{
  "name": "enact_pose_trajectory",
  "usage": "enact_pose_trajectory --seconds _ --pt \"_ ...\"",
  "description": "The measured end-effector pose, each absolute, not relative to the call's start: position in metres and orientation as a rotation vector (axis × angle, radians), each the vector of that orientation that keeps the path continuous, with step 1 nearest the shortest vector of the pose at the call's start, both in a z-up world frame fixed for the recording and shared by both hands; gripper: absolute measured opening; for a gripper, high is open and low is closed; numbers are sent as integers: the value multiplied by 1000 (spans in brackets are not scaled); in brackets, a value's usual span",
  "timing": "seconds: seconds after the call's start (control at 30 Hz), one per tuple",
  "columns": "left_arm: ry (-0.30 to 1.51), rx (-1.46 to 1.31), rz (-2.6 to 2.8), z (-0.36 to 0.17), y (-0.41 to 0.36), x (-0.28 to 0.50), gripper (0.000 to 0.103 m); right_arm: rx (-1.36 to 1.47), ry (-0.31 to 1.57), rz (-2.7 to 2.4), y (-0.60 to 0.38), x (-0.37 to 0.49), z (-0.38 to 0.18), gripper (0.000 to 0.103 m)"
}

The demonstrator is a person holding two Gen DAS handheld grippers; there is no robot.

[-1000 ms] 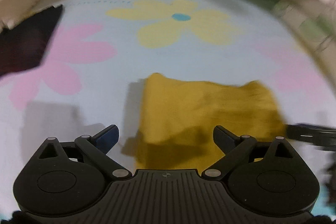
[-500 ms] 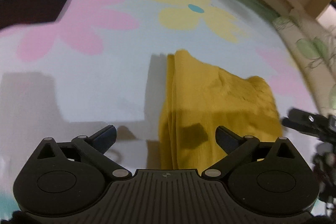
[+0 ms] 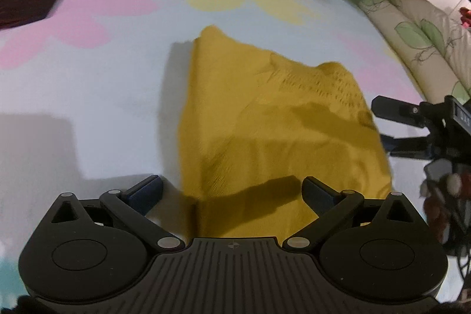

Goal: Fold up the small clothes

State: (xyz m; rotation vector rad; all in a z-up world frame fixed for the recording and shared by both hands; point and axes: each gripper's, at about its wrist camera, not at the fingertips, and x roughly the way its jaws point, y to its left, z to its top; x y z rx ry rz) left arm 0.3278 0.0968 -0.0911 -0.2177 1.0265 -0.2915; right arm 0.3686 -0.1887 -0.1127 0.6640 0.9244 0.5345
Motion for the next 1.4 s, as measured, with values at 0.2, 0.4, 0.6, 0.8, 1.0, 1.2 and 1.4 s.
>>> enact_pose_trajectory --seconds 0.2,0.4,0.6,0.8,1.0,1.2,1.4 --pt "976 -236 -315 -99 83 352 102 812 866 597 -192 374 -127 103" --pt "936 -330 -286 -101 86 357 102 764 831 650 -181 374 -127 103" --pt "927 -272 -204 -94 80 349 53 727 883 614 -179 374 -129 49" --pt "904 -277 -200 -73 78 334 26 654 872 574 -172 364 -108 44" --pt "857 -282 -252 -35 70 300 26 615 844 602 -170 336 -57 44" --pt "813 -288 -323 5 61 252 26 645 807 596 -180 287 -23 44" --pt "804 -253 -372 26 45 198 26 683 768 602 -185 225 -1 44"
